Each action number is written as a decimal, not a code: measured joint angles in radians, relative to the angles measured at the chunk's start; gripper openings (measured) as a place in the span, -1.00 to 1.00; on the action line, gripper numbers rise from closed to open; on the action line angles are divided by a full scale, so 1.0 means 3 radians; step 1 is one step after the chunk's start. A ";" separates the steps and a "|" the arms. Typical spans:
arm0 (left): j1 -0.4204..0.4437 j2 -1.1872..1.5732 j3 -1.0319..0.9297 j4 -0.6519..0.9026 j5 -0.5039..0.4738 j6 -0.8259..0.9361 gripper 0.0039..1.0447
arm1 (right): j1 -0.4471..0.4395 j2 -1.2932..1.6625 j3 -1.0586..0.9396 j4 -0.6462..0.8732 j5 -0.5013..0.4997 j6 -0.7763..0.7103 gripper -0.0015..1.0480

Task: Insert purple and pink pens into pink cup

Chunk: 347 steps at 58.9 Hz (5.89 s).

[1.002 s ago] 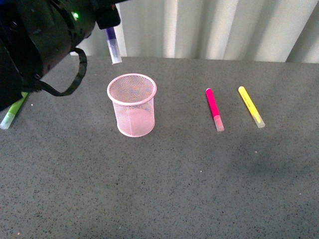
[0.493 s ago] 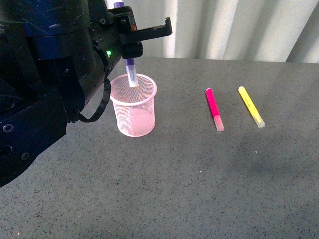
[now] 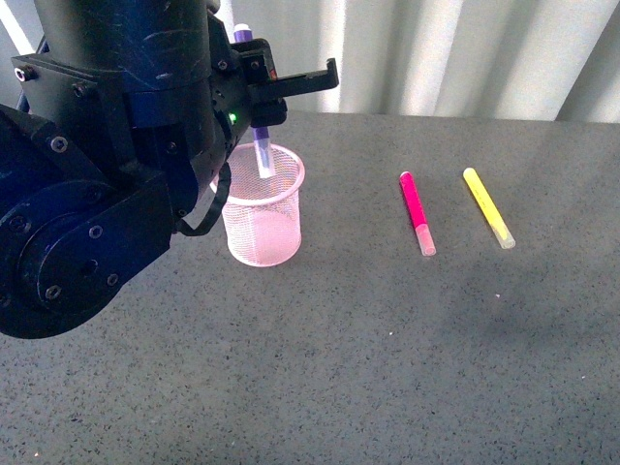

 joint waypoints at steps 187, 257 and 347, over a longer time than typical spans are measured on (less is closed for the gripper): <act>0.1452 -0.5186 -0.2958 -0.1930 0.1161 0.0828 -0.93 | 0.0000 0.0000 0.0000 0.0000 -0.0001 0.0000 0.87; 0.1452 -0.7165 -0.2959 -0.3873 0.1162 0.0829 -0.93 | 0.0000 0.0000 0.0000 0.0000 -0.0001 0.0001 0.87; 0.1452 -0.7170 -0.2959 -0.3887 0.1161 0.0837 0.88 | 0.0451 0.6455 0.3249 0.0411 -0.0102 -0.0366 0.87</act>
